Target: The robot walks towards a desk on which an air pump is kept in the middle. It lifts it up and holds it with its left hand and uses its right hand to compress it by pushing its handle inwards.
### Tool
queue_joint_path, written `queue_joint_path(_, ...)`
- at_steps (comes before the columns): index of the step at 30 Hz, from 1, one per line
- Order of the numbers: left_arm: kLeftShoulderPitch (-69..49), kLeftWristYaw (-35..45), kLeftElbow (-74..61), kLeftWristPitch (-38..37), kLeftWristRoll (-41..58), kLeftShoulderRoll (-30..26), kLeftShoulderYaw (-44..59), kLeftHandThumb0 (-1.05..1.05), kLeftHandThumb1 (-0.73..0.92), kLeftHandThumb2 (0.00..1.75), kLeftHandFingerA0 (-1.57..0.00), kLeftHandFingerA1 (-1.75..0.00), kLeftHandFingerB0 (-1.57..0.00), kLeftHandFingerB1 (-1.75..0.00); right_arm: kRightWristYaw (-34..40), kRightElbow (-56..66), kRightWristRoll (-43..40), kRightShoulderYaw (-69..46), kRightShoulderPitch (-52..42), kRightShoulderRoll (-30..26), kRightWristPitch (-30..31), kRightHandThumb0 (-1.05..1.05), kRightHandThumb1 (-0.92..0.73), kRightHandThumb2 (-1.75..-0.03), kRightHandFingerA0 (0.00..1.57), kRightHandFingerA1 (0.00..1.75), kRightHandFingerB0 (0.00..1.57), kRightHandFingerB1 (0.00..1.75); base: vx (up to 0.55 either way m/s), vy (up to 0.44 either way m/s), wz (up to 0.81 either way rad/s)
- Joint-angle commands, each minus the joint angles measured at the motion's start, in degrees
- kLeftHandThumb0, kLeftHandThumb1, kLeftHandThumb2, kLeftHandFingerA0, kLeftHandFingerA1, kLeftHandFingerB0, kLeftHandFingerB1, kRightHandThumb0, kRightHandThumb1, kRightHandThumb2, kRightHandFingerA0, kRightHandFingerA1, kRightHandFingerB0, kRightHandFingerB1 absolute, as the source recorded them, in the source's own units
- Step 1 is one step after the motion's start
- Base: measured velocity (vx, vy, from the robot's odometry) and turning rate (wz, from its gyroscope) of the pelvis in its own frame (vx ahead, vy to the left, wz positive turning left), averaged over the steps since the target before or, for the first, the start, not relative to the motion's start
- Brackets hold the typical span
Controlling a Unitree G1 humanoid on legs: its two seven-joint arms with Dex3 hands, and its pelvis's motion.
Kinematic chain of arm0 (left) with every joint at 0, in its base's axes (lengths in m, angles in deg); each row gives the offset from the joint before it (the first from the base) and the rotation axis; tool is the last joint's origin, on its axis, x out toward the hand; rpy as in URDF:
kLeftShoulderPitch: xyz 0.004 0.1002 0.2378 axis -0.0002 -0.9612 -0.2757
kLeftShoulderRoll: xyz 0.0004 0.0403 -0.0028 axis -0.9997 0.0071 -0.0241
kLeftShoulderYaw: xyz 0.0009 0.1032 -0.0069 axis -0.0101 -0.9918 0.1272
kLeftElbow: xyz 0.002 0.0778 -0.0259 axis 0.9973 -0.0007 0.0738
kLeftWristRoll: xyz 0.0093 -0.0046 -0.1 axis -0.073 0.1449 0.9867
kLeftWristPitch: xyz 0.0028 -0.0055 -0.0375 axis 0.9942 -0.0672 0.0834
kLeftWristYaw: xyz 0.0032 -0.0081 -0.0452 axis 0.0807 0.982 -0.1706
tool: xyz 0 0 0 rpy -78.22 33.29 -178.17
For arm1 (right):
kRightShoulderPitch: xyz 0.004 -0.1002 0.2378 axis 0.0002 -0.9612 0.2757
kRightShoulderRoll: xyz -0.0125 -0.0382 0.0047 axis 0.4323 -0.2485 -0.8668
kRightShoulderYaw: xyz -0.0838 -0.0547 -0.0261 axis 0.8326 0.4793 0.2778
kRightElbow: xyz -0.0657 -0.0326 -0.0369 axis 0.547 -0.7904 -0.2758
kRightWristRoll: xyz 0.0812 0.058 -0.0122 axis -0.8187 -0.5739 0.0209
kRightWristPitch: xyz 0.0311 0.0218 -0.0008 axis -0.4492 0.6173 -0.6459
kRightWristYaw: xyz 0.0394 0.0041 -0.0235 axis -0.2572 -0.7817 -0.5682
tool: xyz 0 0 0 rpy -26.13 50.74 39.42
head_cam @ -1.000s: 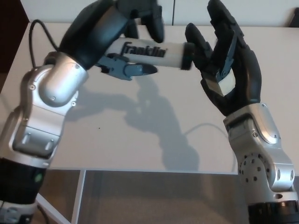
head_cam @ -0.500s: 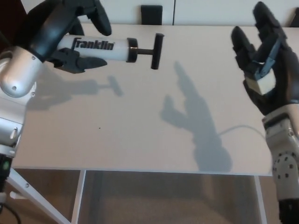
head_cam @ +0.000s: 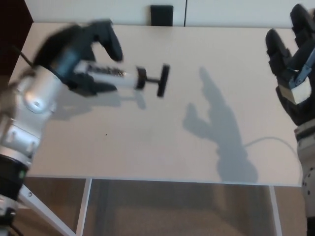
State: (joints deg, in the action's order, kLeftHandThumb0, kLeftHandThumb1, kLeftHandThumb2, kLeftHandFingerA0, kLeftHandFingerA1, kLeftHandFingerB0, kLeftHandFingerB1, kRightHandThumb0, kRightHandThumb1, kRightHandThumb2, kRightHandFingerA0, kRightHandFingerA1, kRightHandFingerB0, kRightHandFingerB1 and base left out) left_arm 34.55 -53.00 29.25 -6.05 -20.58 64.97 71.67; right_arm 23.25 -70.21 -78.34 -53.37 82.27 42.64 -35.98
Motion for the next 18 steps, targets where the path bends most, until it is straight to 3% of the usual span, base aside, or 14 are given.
queue_joint_path(1, 2.1, -4.6, 7.5, -4.5, -5.2, 2.5, -5.2, -0.03, 0.65, 0.53, -0.64, -1.75, -0.5, -1.63, 1.4, 9.6, 3.0, 2.0, -2.9, -0.7, -2.6, -0.94, -0.84, -1.17, 0.0, 0.06, 0.0, 0.05, 0.0, 0.0, 0.0)
queue_joint_path(2, 2.4, -4.4, 8.7, -4.0, -5.7, 3.2, -6.2, 0.0, 0.67, 0.49, -0.64, -1.75, -0.44, -1.6, 1.6, 11.4, 3.5, 2.5, -3.4, -0.7, -3.0, -0.94, -0.83, -1.17, 0.0, 0.08, 0.0, 0.05, 0.0, 0.0, 0.0)
queue_joint_path(7, 3.4, -5.8, 13.0, -3.5, -6.5, 5.8, -8.4, 0.0, 0.67, 0.48, -0.61, -1.75, -0.43, -1.62, 2.4, 16.3, 4.1, 3.5, -4.6, -0.5, -2.8, -0.93, -0.82, -1.16, 0.0, 0.09, 0.0, 0.06, 0.0, 0.0, 0.0)
queue_joint_path(8, 4.6, -7.3, 16.7, -5.0, -6.8, 7.0, -9.5, 0.02, 0.64, 0.56, -0.59, -1.75, -0.45, -1.72, 2.6, 18.6, 4.0, 4.0, -5.1, -0.5, -2.3, -0.93, -0.81, -1.16, 0.0, 0.1, 0.0, 0.07, 0.0, 0.0, 0.0)
queue_joint_path(10, 5.1, -6.9, 17.6, -4.9, -6.8, 7.3, -9.8, 0.0, 0.69, 0.47, -0.59, -1.75, -0.44, -1.65, 2.8, 19.3, 4.0, 4.2, -5.2, -0.5, -2.0, -0.93, -0.8, -1.15, 0.0, 0.1, 0.0, 0.07, 0.0, 0.0, 0.0)
queue_joint_path(11, 5.9, -4.9, 18.2, -3.6, -5.9, 7.8, -9.6, -0.16, 0.55, 0.56, -0.63, -1.19, -0.6, -0.84, 3.0, 20.1, 4.1, 4.3, -5.3, -0.4, -1.7, -0.93, -0.8, -1.15, 0.0, 0.11, 0.0, 0.07, 0.0, 0.0, 0.0)
queue_joint_path(12, 7.0, -2.7, 19.2, -2.1, -4.9, 8.5, -9.3, -0.16, 0.55, 0.56, -0.63, -1.19, -0.6, -0.84, 3.4, 21.1, 4.1, 4.5, -5.4, -0.4, -1.4, -0.93, -0.8, -1.15, 0.0, 0.11, 0.0, 0.07, 0.0, 0.0, 0.0)
queue_joint_path(13, 8.1, 1.3, 19.2, 0.8, -4.9, 8.5, -10.0, -0.7, 0.43, 0.8, 0.0, -0.1, -0.08, -0.25, 3.6, 21.4, 4.4, 4.6, -5.4, -0.5, -1.3, -0.92, -0.81, -1.15, 0.0, 0.12, 0.0, 0.08, 0.0, 0.0, 0.0)
queue_joint_path(15, 8.9, 4.0, 19.3, 2.7, -5.1, 8.5, -10.5, -0.7, 0.43, 0.8, 0.0, -0.1, -0.08, -0.25, 3.7, 21.6, 4.6, 4.7, -5.5, -0.5, -1.3, -0.92, -0.81, -1.15, 0.0, 0.12, 0.0, 0.08, 0.0, 0.0, 0.0)
queue_joint_path(16, 9.9, 7.5, 18.7, 5.5, -5.8, 8.2, -11.4, -0.83, 0.47, 0.86, 0.0, 0.0, 0.0, -0.04, 3.9, 22.0, 4.8, 4.9, -5.6, -0.5, -1.3, -0.92, -0.81, -1.15, 0.0, 0.12, 0.0, 0.08, 0.0, 0.0, 0.0)
queue_joint_path(18, 10.1, 9.2, 17.8, 6.1, -5.2, 7.6, -11.2, -0.88, 0.46, 0.85, 0.0, 0.0, 0.0, -0.02, 3.9, 22.1, 4.7, 4.9, -5.6, -0.5, -1.3, -0.91, -0.82, -1.15, 0.0, 0.12, 0.0, 0.08, 0.0, 0.0, 0.0)
